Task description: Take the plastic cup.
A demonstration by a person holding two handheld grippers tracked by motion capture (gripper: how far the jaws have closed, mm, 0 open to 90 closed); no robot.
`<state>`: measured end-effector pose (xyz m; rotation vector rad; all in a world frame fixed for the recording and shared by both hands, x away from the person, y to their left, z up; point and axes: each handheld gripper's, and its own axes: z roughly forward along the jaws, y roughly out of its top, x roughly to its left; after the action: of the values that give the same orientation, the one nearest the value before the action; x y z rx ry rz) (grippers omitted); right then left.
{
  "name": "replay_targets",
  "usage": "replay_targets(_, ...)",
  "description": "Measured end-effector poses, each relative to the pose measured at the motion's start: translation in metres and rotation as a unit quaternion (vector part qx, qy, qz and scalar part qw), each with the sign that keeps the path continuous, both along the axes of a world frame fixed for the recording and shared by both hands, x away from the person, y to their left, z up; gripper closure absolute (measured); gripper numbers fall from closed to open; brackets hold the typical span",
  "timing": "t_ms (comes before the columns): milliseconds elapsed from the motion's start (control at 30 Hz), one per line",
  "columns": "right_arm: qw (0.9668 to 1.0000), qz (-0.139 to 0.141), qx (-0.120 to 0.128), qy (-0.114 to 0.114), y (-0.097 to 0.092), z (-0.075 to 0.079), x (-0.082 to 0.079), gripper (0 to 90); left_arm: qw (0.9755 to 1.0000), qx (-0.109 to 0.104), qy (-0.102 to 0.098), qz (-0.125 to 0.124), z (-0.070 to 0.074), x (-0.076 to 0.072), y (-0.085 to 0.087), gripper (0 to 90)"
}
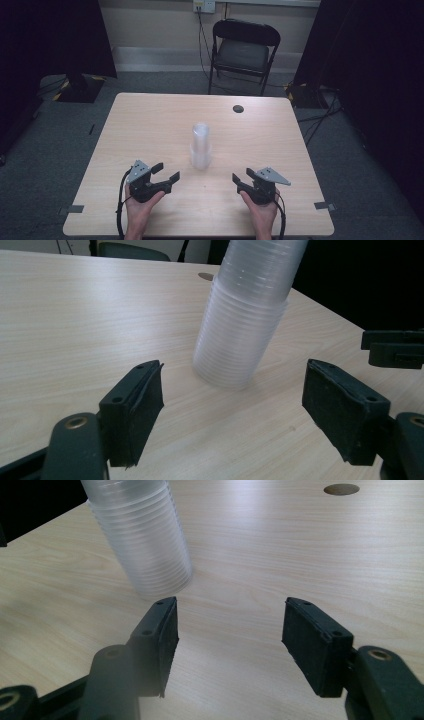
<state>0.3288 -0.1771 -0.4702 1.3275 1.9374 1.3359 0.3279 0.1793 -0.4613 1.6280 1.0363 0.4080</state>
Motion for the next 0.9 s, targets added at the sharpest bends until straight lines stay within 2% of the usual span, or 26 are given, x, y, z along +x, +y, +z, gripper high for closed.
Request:
replay_targets(100,1.0000,0.004,0.000,0.000,0.003,0.000,-0.001,38.6,0.9999,0.005,0.004,-0.016,0.003,0.002,-0.003,24.3)
replay_targets(200,1.0000,0.007,-0.002,-0.002,0.006,0.001,-0.002,37.8,0.9996,0.011,-0.002,-0.026,0.006,0.004,-0.008,25.5)
replay_targets(367,0.9999,0.012,-0.006,-0.003,0.009,0.002,-0.006,37.3,0.9992,0.006,-0.005,-0.038,0.013,0.008,-0.013,29.0)
replay_targets(400,0.9999,0.012,-0.009,-0.003,0.009,0.002,-0.006,37.1,0.9993,0.022,-0.012,-0.027,0.017,0.008,-0.016,28.6)
replay_targets(433,0.9999,0.009,-0.009,-0.005,0.009,0.003,-0.008,37.0,0.9992,0.026,-0.017,-0.024,0.018,0.008,-0.017,27.8)
replay_targets(633,0.9999,0.010,-0.005,-0.008,0.007,0.006,-0.008,37.3,0.9994,0.018,-0.020,-0.023,0.026,0.016,-0.021,25.3)
replay_targets(767,0.9999,0.009,-0.001,-0.011,0.006,0.006,-0.009,37.2,0.9986,0.027,-0.023,-0.040,0.028,0.022,-0.030,25.5)
replay_targets(833,0.9999,0.008,-0.003,-0.010,0.006,0.007,-0.009,37.2,0.9983,0.016,-0.023,-0.050,0.031,0.024,-0.031,26.6)
replay_targets(900,0.9999,0.010,-0.004,-0.008,0.007,0.007,-0.008,37.1,0.9977,0.015,-0.026,-0.061,0.033,0.027,-0.032,29.2)
